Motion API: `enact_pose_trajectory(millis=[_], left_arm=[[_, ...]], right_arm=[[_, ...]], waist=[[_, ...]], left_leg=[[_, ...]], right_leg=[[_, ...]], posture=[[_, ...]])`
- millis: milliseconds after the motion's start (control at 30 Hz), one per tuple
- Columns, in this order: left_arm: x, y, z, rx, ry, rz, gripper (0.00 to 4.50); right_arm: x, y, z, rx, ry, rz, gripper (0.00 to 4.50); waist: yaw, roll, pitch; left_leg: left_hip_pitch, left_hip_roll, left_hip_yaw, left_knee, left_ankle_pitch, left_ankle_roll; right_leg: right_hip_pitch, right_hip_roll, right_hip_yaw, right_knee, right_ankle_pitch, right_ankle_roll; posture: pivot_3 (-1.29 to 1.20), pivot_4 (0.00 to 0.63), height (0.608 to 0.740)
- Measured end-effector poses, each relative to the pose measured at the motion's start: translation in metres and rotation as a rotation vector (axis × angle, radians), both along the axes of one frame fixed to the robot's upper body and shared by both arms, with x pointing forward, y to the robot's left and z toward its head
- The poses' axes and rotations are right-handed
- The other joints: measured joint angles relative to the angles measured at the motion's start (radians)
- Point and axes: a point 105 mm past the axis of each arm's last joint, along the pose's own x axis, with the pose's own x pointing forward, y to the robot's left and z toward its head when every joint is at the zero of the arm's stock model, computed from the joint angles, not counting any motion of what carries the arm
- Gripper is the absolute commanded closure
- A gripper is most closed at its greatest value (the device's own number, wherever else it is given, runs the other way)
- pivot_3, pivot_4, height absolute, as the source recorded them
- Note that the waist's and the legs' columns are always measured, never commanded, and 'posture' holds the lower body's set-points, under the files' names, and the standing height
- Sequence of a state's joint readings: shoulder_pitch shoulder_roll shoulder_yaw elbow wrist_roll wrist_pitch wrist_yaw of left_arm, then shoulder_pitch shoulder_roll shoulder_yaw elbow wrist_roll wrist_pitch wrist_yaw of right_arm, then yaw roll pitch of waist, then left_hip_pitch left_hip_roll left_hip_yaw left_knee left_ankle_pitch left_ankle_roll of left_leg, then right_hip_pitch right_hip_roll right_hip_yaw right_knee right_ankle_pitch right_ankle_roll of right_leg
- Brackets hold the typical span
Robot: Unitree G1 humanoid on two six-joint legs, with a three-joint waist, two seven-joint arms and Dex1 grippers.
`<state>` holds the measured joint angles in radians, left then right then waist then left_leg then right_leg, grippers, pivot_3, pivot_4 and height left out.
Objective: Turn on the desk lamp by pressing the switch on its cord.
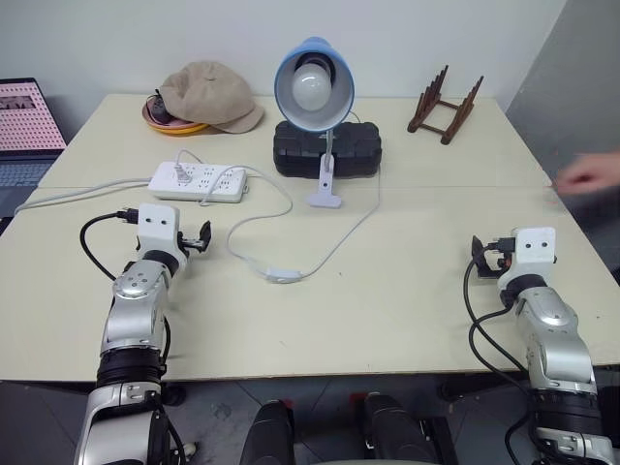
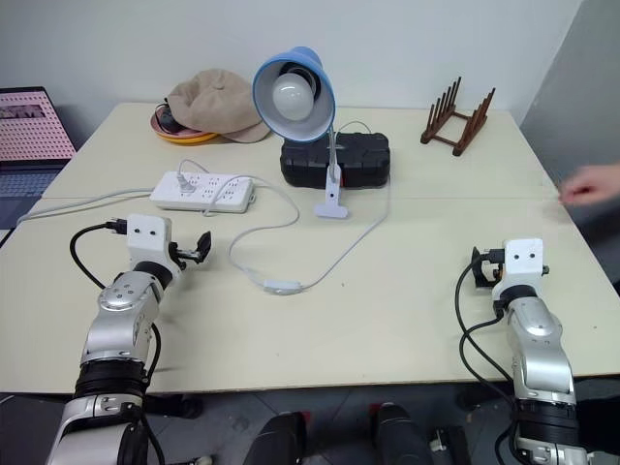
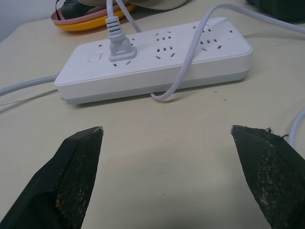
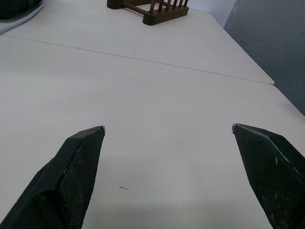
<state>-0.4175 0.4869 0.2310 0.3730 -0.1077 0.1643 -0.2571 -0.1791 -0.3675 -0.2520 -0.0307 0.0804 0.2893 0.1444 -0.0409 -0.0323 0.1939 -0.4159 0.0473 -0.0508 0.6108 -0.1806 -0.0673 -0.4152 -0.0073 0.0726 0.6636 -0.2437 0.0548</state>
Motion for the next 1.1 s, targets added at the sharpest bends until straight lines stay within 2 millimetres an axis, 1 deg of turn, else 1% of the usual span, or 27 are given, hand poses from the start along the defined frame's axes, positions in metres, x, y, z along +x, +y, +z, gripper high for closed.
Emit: enact_pose_trajectory(millis=[167, 333, 433, 500, 533, 633, 700, 767, 833, 967, 1100], left_arm=[[0.0, 0.001, 0.001, 0.002, 0.001, -0.001, 0.0], [-0.002, 0.007, 0.005, 0.01, -0.002, -0.007, 0.0], [-0.004, 0.003, 0.013, 0.024, 0.017, -0.105, 0.0], [-0.007, -0.002, 0.024, 0.061, 0.042, -0.222, 0.0], [-0.01, -0.007, 0.031, 0.086, 0.055, -0.295, 0.0], [-0.017, -0.026, 0.045, 0.133, 0.118, -0.509, 0.0], [-0.026, -0.042, 0.051, 0.177, 0.179, -0.665, 0.0], [-0.038, -0.056, 0.055, 0.225, 0.252, -0.818, 0.0], [-0.047, -0.065, 0.058, 0.256, 0.303, -0.92, 0.0], [-0.063, -0.087, 0.05, 0.337, 0.431, -1.135, 0.0], [-0.067, -0.108, 0.038, 0.457, 0.489, -1.292, 0.0]], right_arm=[[0.0, 0.002, -0.001, 0.006, -0.001, 0.003, 0.01], [0.001, 0.003, 0.0, 0.007, -0.003, 0.011, 0.01], [0.003, 0.012, -0.001, 0.019, 0.011, 0.077, 0.01], [0.003, 0.026, 0.003, 0.032, 0.025, 0.18, 0.01], [0.002, 0.036, 0.008, 0.047, 0.024, 0.252, 0.01], [-0.008, 0.074, 0.026, 0.091, 0.029, 0.516, 0.01], [-0.023, 0.103, 0.033, 0.102, 0.068, 0.724, 0.01], [-0.044, 0.126, 0.032, 0.092, 0.142, 0.912, 0.01], [-0.057, 0.137, 0.026, 0.099, 0.207, 1.011, 0.01], [-0.078, 0.156, 0.016, 0.128, 0.312, 1.15, 0.01], [-0.088, 0.169, 0.011, 0.151, 0.344, 1.202, 0.01]], waist=[[0.0, 0.0, 0.0], [0.0, 0.0, 0.0], [-0.001, 0.0, 0.0], [-0.004, 0.0, 0.0], [-0.006, 0.0, 0.0], [-0.01, 0.0, 0.0], [-0.01, 0.0, 0.0], [-0.01, 0.0, 0.0], [-0.01, 0.0, 0.0], [-0.01, 0.0, 0.0], [-0.009, 0.0, 0.0]], left_leg=[[0.0, 0.0, 0.0, 0.0, 0.0, 0.0], [0.0, 0.0, 0.0, 0.0, 0.0, 0.0], [0.0, 0.0, 0.0, 0.0, 0.0, 0.0], [0.0, 0.0, 0.0, 0.0, 0.0, 0.0], [0.0, 0.0, 0.0, -0.001, 0.0, 0.0], [0.0, 0.0, 0.0, -0.001, 0.0, 0.0], [0.0, 0.0, 0.0, -0.001, 0.0, 0.0], [-0.001, 0.0, 0.0, -0.001, 0.0, 0.0], [-0.001, 0.0, 0.0, -0.001, 0.0, 0.0], [-0.001, 0.001, 0.0, -0.001, 0.0, 0.0], [-0.001, 0.0, 0.0, 0.0, 0.0, 0.0]], right_leg=[[0.0, 0.0, 0.0, 0.0, 0.0, 0.0], [0.0, 0.0, 0.0, 0.0, 0.0, 0.0], [0.0, 0.0, 0.0, 0.0, 0.0, 0.0], [0.0, 0.0, 0.0, 0.0, 0.0, 0.0], [0.0, 0.0, 0.0, 0.0, 0.0, -0.001], [0.0, 0.0, -0.001, 0.0, -0.002, -0.003], [0.0, 0.0, -0.001, -0.001, -0.003, -0.005], [0.0, 0.0, -0.001, -0.002, -0.004, -0.007], [0.0, 0.0, -0.001, -0.002, -0.004, -0.007], [-0.001, 0.0, -0.001, -0.001, -0.005, -0.007], [-0.001, 0.0, -0.001, -0.001, -0.005, -0.007]], posture=[[0.0, 0.15, 0.74], [0.0, 0.15, 0.74], [0.0, 0.15, 0.74], [0.0, 0.15, 0.74], [0.0, 0.15, 0.74], [0.0, 0.15, 0.74], [0.0, 0.15, 0.74], [0.0, 0.15, 0.74], [0.0, 0.15, 0.74], [0.0, 0.15, 0.74], [0.0, 0.15, 0.74]])
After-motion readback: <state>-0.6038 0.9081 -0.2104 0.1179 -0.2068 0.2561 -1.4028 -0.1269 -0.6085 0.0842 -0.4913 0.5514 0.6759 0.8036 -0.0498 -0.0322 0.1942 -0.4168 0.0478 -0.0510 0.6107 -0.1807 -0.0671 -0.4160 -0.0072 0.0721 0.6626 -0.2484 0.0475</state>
